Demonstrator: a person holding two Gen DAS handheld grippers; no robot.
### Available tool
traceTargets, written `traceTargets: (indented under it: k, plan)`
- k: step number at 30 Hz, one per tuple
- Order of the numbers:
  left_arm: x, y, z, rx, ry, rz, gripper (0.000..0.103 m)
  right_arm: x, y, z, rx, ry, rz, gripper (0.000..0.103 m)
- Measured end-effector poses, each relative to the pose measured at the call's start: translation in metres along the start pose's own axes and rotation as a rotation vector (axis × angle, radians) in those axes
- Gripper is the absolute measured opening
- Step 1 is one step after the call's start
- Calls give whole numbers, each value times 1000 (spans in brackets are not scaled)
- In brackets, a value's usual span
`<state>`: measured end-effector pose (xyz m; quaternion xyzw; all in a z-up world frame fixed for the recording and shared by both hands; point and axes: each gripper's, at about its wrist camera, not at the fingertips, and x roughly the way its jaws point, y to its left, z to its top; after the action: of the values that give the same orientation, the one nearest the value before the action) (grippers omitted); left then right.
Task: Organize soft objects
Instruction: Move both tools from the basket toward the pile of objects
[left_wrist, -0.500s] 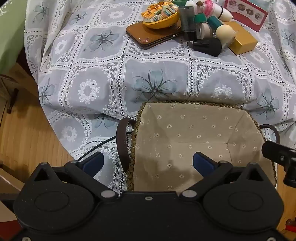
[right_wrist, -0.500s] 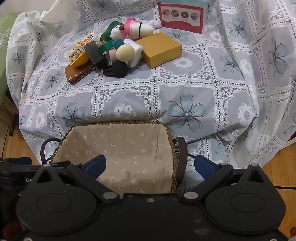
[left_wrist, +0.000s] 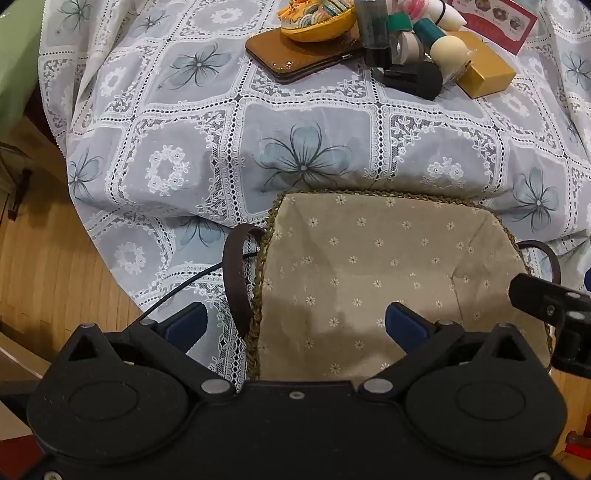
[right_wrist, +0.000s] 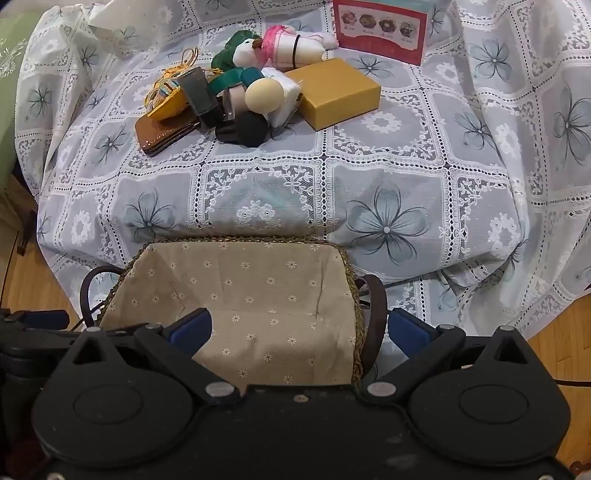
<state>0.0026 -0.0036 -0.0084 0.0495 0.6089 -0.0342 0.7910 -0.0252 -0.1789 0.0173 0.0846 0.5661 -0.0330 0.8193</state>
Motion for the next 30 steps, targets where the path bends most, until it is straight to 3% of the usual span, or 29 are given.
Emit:
traceTargets:
  k: [17,30]
  plan:
    - [0,2,1,0,-5,-5,99,5,4,4,-10,32,-8,102]
    - [-6,2,3,-3,-56,-10,99,6,5,9,4,21,39,102]
